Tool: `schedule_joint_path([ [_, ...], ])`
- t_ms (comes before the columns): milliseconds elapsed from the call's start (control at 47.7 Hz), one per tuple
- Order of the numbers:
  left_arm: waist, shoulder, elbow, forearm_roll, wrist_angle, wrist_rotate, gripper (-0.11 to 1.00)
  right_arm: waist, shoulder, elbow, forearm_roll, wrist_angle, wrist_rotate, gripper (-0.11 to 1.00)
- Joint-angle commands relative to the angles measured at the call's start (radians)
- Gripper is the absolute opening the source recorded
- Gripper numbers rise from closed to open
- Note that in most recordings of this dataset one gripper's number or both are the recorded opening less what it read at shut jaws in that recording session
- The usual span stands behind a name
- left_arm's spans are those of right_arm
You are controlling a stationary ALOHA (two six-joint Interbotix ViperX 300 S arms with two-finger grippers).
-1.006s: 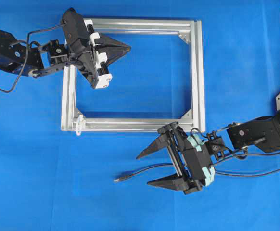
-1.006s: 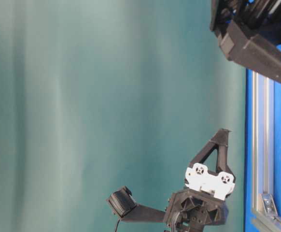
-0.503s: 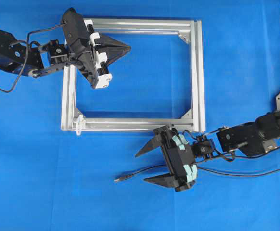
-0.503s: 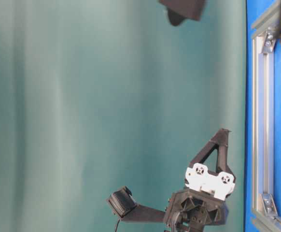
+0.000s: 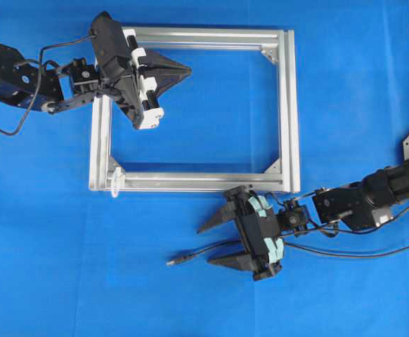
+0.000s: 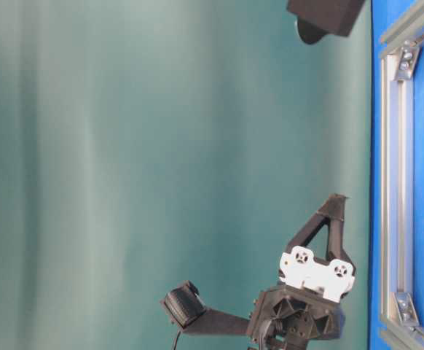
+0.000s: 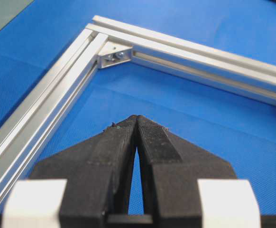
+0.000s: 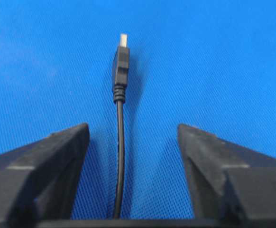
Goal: Insert the wire through the string loop located on the left side.
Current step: 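Close the right gripper on the cable just behind the USB plug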
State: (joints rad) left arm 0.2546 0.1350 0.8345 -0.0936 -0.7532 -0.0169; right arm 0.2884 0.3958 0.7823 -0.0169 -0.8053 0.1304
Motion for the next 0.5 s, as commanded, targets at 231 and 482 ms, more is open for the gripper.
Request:
schedule_joint_path([
  [231, -0.003, -0.026, -0.006, 0.002, -0.005, -0.002, 0.00, -0.002, -0.014, -0.009, -0.008, -0.011, -0.005, 0.03],
  [482, -0.003, -0.026, -0.006, 0.003, -0.005, -0.002, 0.00, -0.002, -0.014, -0.011, -0.009, -0.012, -0.005, 0.00],
])
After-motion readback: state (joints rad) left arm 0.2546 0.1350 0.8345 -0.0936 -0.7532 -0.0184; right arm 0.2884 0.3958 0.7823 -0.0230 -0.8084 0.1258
